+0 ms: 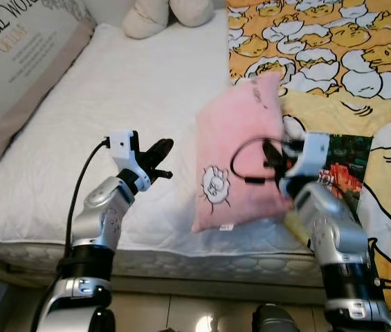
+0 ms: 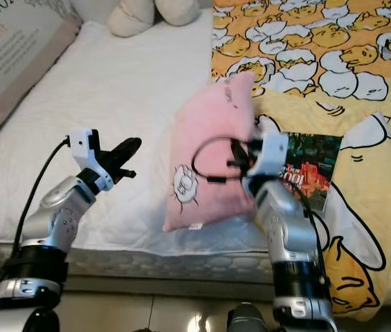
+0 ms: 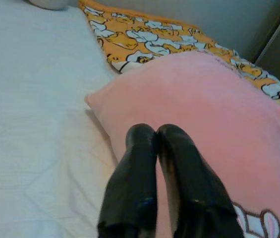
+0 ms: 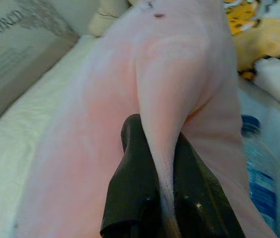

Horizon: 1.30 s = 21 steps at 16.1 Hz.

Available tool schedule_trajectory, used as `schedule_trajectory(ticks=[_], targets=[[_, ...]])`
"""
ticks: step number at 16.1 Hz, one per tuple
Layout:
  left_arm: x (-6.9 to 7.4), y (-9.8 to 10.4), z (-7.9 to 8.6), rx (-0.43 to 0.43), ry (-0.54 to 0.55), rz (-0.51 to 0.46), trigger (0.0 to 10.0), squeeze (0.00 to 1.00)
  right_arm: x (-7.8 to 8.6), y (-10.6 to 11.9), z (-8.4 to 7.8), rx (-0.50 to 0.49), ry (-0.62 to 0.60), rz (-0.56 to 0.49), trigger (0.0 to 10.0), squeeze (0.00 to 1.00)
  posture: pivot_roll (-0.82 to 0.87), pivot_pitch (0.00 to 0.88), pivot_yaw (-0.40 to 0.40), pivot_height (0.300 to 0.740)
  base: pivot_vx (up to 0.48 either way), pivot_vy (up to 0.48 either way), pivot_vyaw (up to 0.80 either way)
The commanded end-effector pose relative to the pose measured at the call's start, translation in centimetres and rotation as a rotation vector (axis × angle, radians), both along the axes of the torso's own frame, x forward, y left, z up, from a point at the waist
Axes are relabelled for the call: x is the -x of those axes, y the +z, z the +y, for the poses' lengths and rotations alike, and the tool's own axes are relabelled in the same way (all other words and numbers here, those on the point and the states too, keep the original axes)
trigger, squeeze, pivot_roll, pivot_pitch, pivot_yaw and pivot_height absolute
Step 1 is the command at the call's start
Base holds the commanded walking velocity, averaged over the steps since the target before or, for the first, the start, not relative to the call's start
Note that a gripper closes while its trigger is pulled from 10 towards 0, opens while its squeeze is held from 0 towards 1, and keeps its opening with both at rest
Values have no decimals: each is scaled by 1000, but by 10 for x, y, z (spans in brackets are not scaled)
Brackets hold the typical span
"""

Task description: Clean up the room

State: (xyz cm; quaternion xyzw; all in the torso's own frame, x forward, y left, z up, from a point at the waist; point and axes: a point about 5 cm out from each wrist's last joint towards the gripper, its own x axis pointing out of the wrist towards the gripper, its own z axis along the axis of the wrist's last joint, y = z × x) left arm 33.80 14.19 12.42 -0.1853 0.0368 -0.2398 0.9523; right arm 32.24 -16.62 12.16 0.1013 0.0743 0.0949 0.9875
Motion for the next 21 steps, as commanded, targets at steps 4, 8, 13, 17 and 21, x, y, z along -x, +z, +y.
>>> schedule_trajectory(ticks=[4, 8, 13, 17, 21], targets=[[-13, -9, 9, -17, 56, 58, 10000, 1000, 15, -32, -27, 115, -103, 80, 0, 0, -256, 22, 209, 740, 0, 0, 0], [-19, -6, 11, -79, 27, 35, 10000, 1000, 21, -36, -39, 175, -125, 78, 0, 0, -279, 35, 226, 740, 0, 0, 0], [-15, -22, -9, -328, -105, -33, 10000, 1000, 29, -41, -41, 179, -137, 83, 0, 0, -287, 52, 237, 740, 0, 0, 0], [-14, -31, -20, -334, -108, -14, 10000, 1000, 31, -43, -36, 167, -126, 85, 0, 0, -290, 53, 238, 740, 0, 0, 0], [-24, -28, -19, -106, -27, 91, 10000, 1000, 31, -43, -32, 162, -99, 78, 0, 0, -303, 49, 237, 740, 0, 0, 0]])
